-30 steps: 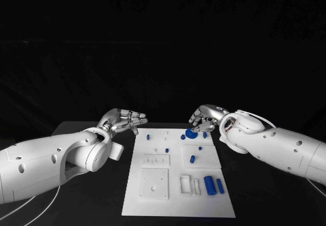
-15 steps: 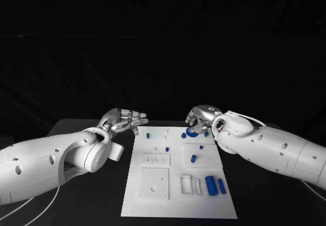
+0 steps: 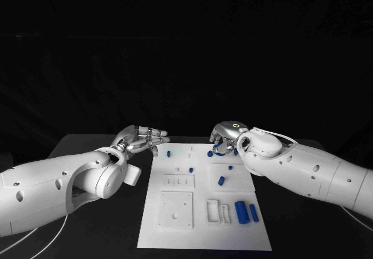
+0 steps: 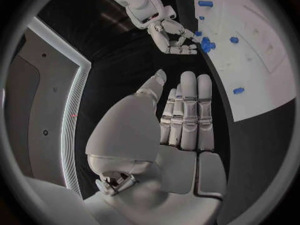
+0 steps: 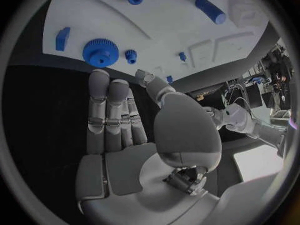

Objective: Assemble the parts on the task board

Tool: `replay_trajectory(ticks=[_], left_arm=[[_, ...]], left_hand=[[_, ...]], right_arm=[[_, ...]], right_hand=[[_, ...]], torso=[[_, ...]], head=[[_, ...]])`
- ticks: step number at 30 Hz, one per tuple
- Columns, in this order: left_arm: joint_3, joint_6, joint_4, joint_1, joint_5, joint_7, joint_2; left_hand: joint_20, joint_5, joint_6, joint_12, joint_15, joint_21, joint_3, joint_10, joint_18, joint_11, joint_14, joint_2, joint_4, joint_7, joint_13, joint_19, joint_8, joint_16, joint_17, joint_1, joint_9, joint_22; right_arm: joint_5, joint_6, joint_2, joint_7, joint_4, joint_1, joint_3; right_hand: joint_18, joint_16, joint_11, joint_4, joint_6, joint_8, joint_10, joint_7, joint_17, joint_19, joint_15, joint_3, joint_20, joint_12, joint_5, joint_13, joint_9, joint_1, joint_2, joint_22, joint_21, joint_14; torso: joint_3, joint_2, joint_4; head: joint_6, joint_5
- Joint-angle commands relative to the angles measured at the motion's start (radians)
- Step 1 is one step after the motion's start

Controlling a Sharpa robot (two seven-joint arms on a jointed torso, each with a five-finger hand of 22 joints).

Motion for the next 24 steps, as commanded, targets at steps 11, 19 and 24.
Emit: replay_trajectory(ticks=[11,19,24], left_arm=[[0.001,0.02,0.002,0.003,0.009,-0.002,0.007],[0.002,0.021,0.004,0.003,0.01,-0.006,0.007],[0.002,0.022,0.005,0.004,0.01,-0.009,0.007]], left_hand=[[0.006,-0.004,-0.011,0.002,0.005,0.009,-0.013,-0.011,0.011,0.002,0.003,0.004,-0.001,0.003,0.001,-0.001,-0.001,0.009,-0.005,-0.004,0.001,-0.001],[0.006,-0.005,-0.014,0.002,0.005,0.012,-0.016,-0.013,0.011,0.002,0.004,0.004,-0.002,0.004,0.001,-0.001,-0.001,0.013,-0.006,-0.004,0.0,-0.002],[0.007,-0.005,-0.019,0.003,0.005,0.016,-0.019,-0.017,0.012,0.003,0.006,0.003,-0.002,0.005,0.001,-0.001,-0.001,0.017,-0.007,-0.005,0.0,-0.002]], right_arm=[[-0.066,0.059,0.027,-0.048,-0.022,-0.005,-0.004],[-0.071,0.065,0.037,-0.049,-0.028,-0.01,-0.006],[-0.075,0.07,0.041,-0.05,-0.035,-0.013,-0.006]], right_hand=[[0.004,0.003,-0.004,0.015,0.007,0.003,0.006,0.006,-0.005,0.027,-0.001,0.018,-0.001,0.002,-0.025,0.0,-0.001,0.006,-0.016,0.069,-0.054,0.006],[0.002,0.004,-0.006,0.013,0.011,0.003,0.013,0.007,-0.005,0.037,-0.001,0.033,-0.002,0.002,-0.037,0.0,-0.001,0.01,-0.011,0.103,-0.08,0.006],[0.001,0.005,-0.007,0.012,0.015,0.003,0.017,0.008,-0.005,0.04,-0.001,0.052,-0.002,0.002,-0.051,0.0,0.0,0.006,-0.013,0.121,-0.091,0.006]], torso=[[-0.0027,0.015,0.0081],[-0.0038,0.022,0.0114],[-0.0039,0.026,0.0105]], head=[[0.0,-0.001],[0.001,-0.006],[0.003,-0.006]])
